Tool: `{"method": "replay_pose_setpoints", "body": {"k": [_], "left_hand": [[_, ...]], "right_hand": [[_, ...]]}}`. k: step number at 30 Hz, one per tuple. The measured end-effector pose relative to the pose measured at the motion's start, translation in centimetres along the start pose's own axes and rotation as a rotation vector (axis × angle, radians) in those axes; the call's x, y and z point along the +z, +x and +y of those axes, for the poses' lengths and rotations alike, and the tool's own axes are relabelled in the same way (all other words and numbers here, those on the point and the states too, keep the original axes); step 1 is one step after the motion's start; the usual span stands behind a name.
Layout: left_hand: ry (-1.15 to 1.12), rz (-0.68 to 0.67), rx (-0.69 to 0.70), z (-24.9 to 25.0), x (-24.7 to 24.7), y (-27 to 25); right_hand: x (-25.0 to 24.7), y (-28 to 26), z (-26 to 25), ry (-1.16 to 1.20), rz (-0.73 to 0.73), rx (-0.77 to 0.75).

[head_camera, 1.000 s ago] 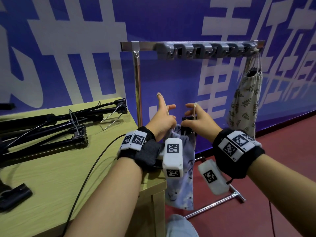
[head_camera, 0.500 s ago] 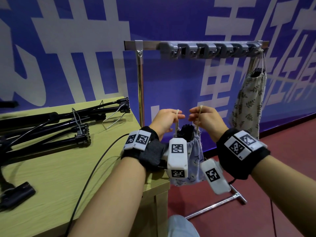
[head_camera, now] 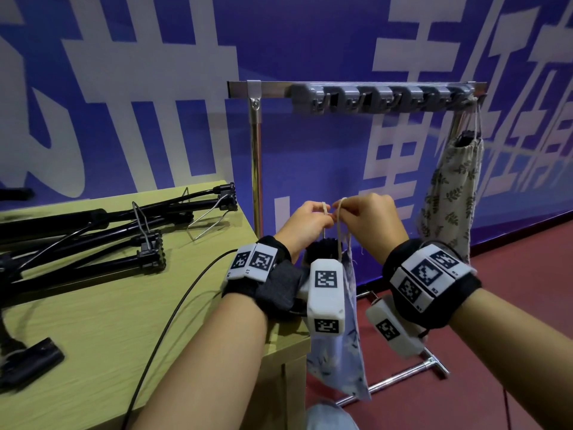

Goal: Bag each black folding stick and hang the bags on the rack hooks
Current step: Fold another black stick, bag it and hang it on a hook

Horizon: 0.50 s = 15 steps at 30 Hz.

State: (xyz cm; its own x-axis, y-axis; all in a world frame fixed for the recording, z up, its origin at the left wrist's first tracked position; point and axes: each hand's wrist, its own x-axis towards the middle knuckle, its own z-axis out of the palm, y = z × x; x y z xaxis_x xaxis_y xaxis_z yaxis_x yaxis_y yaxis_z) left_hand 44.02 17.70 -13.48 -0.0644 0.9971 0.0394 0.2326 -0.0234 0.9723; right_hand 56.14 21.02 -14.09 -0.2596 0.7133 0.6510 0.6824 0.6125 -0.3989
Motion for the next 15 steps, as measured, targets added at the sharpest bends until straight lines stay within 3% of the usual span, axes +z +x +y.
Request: {"method": "replay_pose_setpoints", "body": {"k": [7, 12, 15], "left_hand": [[0.011, -0.109, -0.023, -0.1, 0.0, 0.1], [-0.075, -0.083, -0.103, -0.6, 0.3, 0.7], [-0.100, -0.134, -0.099, -0.5, 0.9, 0.5]], "right_hand": [[0.5, 0.2, -0.1, -0.125, -0.104, -0.033], [0.8, 0.5, 1.5, 0.081, -0.067, 0.226], [1.0, 0.0, 2.3, 0.256, -0.282, 0.272]]}}
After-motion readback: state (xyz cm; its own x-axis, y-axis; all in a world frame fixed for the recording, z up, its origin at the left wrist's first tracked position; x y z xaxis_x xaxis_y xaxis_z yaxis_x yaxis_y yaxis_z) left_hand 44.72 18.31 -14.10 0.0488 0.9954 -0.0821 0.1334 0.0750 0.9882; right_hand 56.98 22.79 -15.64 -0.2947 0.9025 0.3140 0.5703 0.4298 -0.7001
